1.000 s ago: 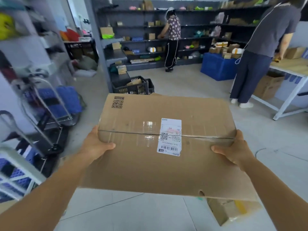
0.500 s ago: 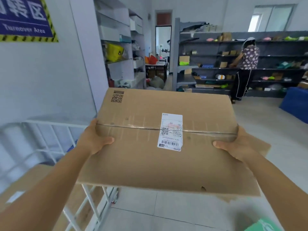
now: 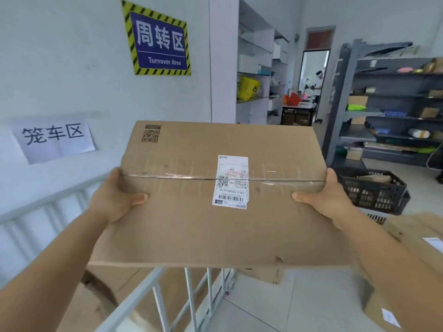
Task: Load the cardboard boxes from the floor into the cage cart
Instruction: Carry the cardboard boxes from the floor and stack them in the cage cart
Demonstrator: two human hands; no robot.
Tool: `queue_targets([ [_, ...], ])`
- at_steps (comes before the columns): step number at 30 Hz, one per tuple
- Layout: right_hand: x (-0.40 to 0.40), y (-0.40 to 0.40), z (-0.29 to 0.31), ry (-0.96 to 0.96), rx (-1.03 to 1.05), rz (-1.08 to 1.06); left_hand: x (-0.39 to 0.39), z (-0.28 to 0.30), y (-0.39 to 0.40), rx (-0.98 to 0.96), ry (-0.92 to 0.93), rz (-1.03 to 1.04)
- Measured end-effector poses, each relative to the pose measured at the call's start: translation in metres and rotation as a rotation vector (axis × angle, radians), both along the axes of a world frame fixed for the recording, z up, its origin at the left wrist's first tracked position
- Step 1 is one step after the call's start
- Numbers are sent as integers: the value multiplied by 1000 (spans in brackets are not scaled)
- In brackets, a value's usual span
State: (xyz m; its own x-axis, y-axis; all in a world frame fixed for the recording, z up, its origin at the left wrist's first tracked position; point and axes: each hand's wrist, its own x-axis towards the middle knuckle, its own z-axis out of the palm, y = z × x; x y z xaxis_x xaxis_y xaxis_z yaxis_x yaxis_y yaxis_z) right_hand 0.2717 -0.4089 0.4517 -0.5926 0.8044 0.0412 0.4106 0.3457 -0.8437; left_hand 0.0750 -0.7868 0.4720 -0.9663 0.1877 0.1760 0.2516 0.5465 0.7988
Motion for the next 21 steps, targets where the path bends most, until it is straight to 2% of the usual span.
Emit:
queue_targets([
  [10,-153,-114,-13,7,-20,330,-29,-12,-165,33,9,324],
  [21,-312,-218,-35,-55,-33,671,-40,-43,-268,23,-46,684],
])
